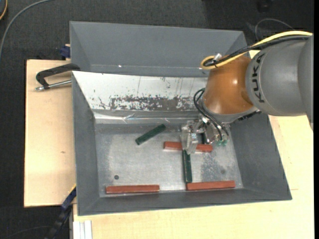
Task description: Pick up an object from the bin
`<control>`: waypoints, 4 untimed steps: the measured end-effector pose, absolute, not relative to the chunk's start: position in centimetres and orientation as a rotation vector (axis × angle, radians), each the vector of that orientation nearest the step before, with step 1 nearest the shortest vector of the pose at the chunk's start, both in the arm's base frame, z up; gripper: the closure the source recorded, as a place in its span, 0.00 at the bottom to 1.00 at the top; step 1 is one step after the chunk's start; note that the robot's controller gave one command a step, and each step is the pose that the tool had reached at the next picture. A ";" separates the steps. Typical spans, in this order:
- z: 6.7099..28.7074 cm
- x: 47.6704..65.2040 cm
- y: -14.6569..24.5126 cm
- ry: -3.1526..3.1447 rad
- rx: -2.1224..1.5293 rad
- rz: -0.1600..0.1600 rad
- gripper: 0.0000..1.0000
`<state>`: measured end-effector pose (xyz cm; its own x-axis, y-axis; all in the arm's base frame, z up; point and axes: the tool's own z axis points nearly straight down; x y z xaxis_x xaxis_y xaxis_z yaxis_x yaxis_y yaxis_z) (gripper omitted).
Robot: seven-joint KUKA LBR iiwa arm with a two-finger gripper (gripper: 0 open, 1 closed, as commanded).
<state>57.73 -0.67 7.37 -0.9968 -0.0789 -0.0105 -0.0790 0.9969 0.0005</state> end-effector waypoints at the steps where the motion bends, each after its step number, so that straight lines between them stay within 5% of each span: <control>1: 7.2 57.6 -0.6 3.133 -0.125 0.002 0.00; 2: 7.4 57.8 -0.6 3.127 -0.124 0.002 1.00; 3: 7.2 57.6 -0.6 3.132 -0.125 0.003 0.00; 4: 7.4 57.7 -0.6 3.128 -0.124 0.003 1.00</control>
Offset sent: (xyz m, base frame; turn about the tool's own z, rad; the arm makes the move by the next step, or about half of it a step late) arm 0.0000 0.0000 0.0000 0.0000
